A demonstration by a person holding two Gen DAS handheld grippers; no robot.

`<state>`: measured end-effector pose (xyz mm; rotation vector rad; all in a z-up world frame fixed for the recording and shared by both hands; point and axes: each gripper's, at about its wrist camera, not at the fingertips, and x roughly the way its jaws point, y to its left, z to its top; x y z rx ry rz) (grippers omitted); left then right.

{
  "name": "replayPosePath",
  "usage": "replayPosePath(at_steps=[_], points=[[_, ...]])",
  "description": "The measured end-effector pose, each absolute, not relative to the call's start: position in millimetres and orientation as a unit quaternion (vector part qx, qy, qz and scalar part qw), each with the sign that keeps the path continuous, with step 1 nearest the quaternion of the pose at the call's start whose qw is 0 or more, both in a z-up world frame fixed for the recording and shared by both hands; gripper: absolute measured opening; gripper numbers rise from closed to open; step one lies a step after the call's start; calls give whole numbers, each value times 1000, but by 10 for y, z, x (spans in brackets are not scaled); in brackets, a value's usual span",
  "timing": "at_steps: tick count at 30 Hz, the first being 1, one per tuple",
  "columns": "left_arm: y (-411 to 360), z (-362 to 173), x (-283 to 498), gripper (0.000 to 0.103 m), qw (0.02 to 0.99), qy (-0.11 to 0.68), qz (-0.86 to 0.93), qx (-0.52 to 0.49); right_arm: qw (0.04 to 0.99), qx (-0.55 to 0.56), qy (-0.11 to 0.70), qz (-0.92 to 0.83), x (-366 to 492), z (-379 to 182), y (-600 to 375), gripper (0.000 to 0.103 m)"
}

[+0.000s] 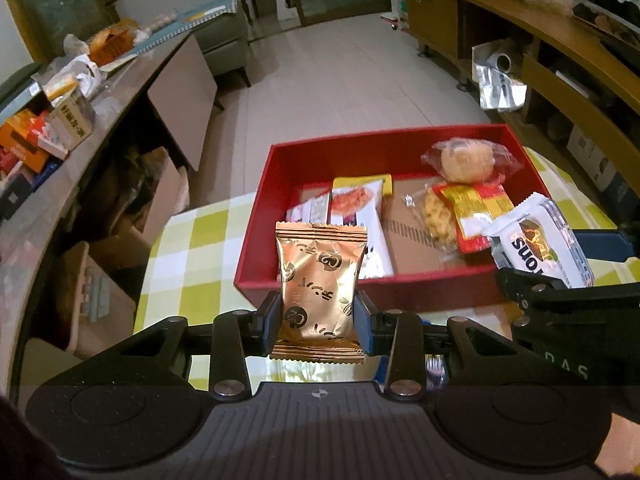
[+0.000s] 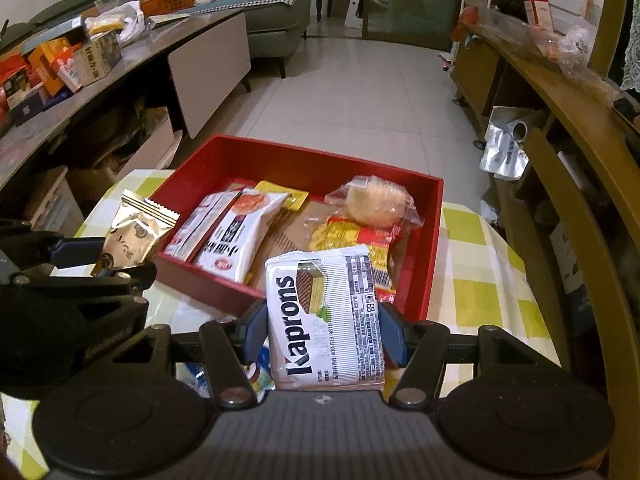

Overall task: Organize snacks
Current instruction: 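Lift the cookie pack and Kaprons pack toward the red tray with both tools, then lower the cookie pack into the tray while the right gripper releases the Kaprons pack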

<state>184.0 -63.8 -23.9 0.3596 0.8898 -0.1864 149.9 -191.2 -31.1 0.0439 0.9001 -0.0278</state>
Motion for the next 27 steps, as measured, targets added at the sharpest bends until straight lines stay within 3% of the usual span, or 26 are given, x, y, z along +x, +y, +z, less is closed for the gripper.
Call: replayPosePath(at_steps=[27], points=[[-886, -334, 2376, 46, 889, 415, -74, 176, 906, 43, 421, -23, 1971, -410, -2164, 66]])
